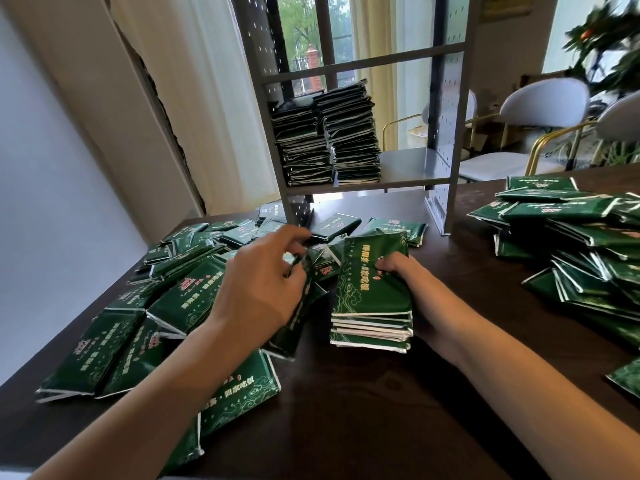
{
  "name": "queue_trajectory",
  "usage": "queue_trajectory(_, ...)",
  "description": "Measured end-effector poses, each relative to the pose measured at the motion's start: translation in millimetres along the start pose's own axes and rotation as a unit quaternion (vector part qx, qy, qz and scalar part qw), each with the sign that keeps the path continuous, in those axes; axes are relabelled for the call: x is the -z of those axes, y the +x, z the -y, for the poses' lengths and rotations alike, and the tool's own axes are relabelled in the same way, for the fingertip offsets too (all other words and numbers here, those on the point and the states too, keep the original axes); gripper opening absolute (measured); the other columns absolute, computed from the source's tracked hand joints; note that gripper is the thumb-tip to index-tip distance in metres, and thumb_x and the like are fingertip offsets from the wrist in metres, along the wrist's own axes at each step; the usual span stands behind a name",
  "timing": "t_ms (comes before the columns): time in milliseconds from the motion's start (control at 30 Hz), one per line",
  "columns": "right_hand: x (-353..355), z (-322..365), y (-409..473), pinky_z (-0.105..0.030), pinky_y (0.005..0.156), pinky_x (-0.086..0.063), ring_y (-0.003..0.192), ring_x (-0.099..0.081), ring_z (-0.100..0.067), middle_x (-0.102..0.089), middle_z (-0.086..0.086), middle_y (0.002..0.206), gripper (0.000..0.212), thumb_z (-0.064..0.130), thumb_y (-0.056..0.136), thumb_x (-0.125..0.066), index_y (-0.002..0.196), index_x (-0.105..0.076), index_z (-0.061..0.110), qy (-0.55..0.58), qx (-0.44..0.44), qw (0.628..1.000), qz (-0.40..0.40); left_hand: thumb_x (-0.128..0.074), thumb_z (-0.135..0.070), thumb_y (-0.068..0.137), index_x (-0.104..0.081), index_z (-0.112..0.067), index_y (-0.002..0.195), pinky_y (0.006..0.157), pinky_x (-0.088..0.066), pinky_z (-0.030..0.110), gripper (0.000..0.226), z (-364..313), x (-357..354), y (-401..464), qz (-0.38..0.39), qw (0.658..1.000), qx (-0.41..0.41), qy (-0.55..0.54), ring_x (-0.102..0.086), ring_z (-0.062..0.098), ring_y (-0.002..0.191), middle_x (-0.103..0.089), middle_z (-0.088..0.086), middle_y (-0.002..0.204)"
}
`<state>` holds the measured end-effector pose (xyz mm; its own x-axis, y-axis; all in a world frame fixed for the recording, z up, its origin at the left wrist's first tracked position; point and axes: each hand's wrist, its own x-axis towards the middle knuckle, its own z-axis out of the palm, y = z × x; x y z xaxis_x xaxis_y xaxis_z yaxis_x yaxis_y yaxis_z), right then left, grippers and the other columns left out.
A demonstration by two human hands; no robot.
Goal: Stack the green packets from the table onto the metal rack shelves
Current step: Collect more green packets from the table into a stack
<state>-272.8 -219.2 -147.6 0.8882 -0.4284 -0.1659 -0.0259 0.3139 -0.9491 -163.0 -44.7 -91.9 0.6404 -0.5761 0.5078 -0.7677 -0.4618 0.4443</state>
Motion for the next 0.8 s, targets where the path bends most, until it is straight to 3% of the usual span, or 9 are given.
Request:
queue_trajectory(133,0.6,0.6,0.9,-0.054,0.1,-0.051,0.096,-0.073,-0.028,-0.076,-0.007,0.102,0.045,0.043,0.074,-0.07,0.114,-0.06,0.026,0.007,-0.001,1.0,-0.001,-0.07,-0.007,0.086,-0.047,-0.036,0.143,0.063,-0.047,0.002,0.068,-9.3,3.2,11.5,-0.001,0.997,0.023,-0.074,-0.059,-0.02,0.084,-0.055,-0.027,0.107)
queue_trajectory(233,0.0,1.6,0.2,-0.052,0.097,-0.053,0.089,-0.073,-0.024,-0.076,-0.004,0.095,0.033,0.039,0.084,-0.065,0.113,-0.06,0.025,0.007,-0.001,1.0,-0.007,-0.072,-0.006,0.083,-0.045,-0.038,0.145,0.073,-0.052,0.011,0.075,-11.3,1.3,16.7,0.021,0.996,0.049,-0.077,-0.066,-0.006,0.083,-0.062,-0.021,0.104)
queue_trajectory(300,-0.6,2.7,-0.4,-0.049,0.096,-0.053,0.088,-0.073,-0.023,-0.076,-0.004,0.095,0.032,0.038,0.085,-0.063,0.114,-0.06,0.025,0.006,-0.004,1.0,-0.008,-0.071,-0.008,0.081,-0.059,-0.039,0.133,0.082,-0.053,0.021,0.062,-11.8,-1.8,18.2,0.008,0.997,0.059,-0.048,-0.065,0.0,0.086,-0.067,-0.015,0.098)
queue_trajectory(400,-0.7,3.5,-0.9,-0.042,0.087,-0.055,0.085,-0.072,-0.02,-0.076,-0.003,0.094,0.031,0.037,0.086,-0.062,0.114,-0.06,0.024,0.006,-0.004,1.0,-0.009,-0.068,-0.006,0.081,-0.073,-0.038,0.107,0.065,-0.043,0.001,0.041,-15.3,-3.4,19.3,-0.035,0.996,0.066,-0.043,-0.062,-0.005,0.074,-0.067,-0.016,0.09)
queue_trajectory(467,-0.6,4.0,-1.2,-0.042,0.087,-0.056,0.086,-0.073,-0.022,-0.076,-0.005,0.097,0.032,0.037,0.086,-0.062,0.115,-0.06,0.023,0.005,-0.007,1.0,-0.01,-0.067,-0.003,0.081,-0.073,-0.039,0.093,0.055,-0.044,0.005,0.039,-20.2,0.0,19.7,-0.074,0.994,0.052,-0.068,-0.062,-0.003,0.065,-0.068,-0.018,0.087)
queue_trajectory(533,0.0,3.8,-0.8,-0.047,0.094,-0.054,0.092,-0.073,-0.025,-0.076,-0.008,0.104,0.032,0.037,0.087,-0.063,0.116,-0.06,0.023,0.009,-0.012,1.0,-0.009,-0.067,0.0,0.082,-0.069,-0.041,0.088,0.055,-0.046,0.009,0.042,-25.9,5.2,21.0,-0.109,0.989,0.027,-0.092,-0.064,-0.001,0.068,-0.069,-0.017,0.091)
queue_trajectory(633,0.5,3.8,-1.0,-0.052,0.1,-0.052,0.094,-0.073,-0.027,-0.076,-0.01,0.106,0.031,0.037,0.089,-0.062,0.117,-0.061,0.023,0.011,-0.014,1.0,-0.004,-0.065,0.008,0.082,-0.07,-0.031,0.085,0.05,-0.045,0.009,0.039,-31.6,9.4,23.2,-0.133,0.978,0.001,-0.159,-0.061,-0.005,0.061,-0.067,-0.018,0.086)
queue_trajectory(700,1.3,4.0,-1.1,-0.049,0.098,-0.052,0.091,-0.073,-0.025,-0.076,-0.011,0.106,0.034,0.038,0.089,-0.061,0.119,-0.062,0.021,0.008,-0.017,1.0,-0.001,-0.066,0.011,0.08,-0.07,-0.027,0.079,0.057,-0.045,0.006,0.038,-32.9,5.9,21.7,-0.129,0.975,-0.022,-0.181,-0.063,-0.002,0.066,-0.069,-0.015,0.084)
queue_trajectory(800,1.6,3.4,0.3,-0.042,0.086,-0.054,0.083,-0.071,-0.023,-0.075,-0.008,0.094,0.039,0.039,0.086,-0.061,0.119,-0.061,0.018,0.007,-0.015,1.0,0.005,-0.067,0.016,0.077,-0.063,-0.029,0.071,0.083,-0.043,0.003,0.046,-29.3,-7.6,13.8,-0.111,0.971,-0.073,-0.199,-0.068,0.002,0.086,-0.071,-0.013,0.085)
